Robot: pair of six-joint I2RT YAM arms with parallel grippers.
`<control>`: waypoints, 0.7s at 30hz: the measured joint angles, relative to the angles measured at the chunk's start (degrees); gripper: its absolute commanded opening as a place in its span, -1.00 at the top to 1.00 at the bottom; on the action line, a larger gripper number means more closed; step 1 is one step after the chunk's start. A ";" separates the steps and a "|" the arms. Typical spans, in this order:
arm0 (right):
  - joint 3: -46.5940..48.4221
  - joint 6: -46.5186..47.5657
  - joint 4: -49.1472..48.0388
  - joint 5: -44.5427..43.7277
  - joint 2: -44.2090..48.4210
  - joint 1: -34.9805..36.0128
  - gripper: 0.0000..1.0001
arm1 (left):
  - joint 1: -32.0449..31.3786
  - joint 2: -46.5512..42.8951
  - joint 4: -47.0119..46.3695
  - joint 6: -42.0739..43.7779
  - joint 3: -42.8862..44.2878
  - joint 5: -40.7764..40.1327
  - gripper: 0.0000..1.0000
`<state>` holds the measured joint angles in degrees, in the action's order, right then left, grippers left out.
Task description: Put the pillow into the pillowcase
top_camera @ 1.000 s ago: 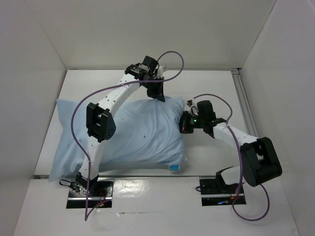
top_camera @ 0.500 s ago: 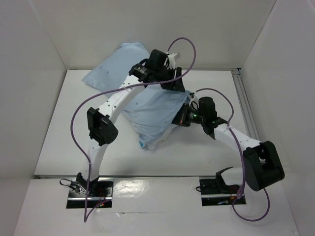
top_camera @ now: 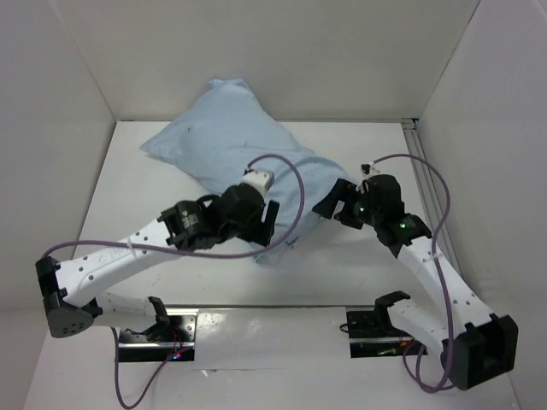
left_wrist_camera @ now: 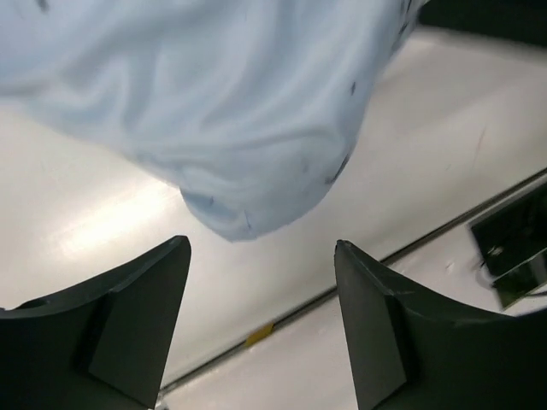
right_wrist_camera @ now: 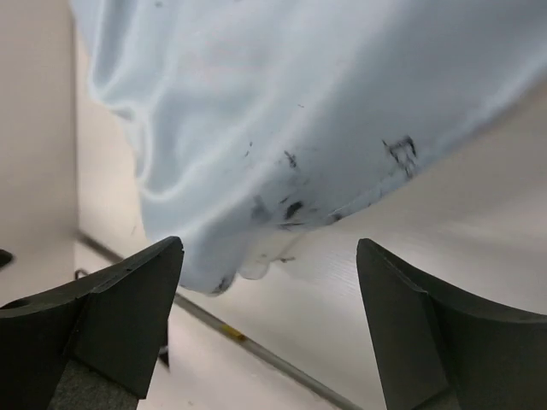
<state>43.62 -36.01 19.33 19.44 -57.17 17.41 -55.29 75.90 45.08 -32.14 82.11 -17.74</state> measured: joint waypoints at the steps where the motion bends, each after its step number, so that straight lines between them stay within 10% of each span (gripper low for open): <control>1: -0.02 -0.04 2.51 -2.25 2.25 -0.26 -0.81 | -2.27 -2.03 -1.14 -1.46 -4.20 -1.84 -0.69; 8: -0.61 -0.81 15.19 -12.55 13.79 -0.57 -0.81 | -8.48 0.66 -5.18 -9.68 -22.84 -10.40 -0.77; 21: -0.55 -0.94 18.88 -14.38 11.47 -0.57 -0.83 | -8.92 2.43 -15.69 -11.87 -29.77 -16.87 -0.56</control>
<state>43.07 -36.95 38.22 5.06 -45.69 16.84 -64.20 78.32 29.39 -44.01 52.34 -34.61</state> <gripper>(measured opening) 0.915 0.785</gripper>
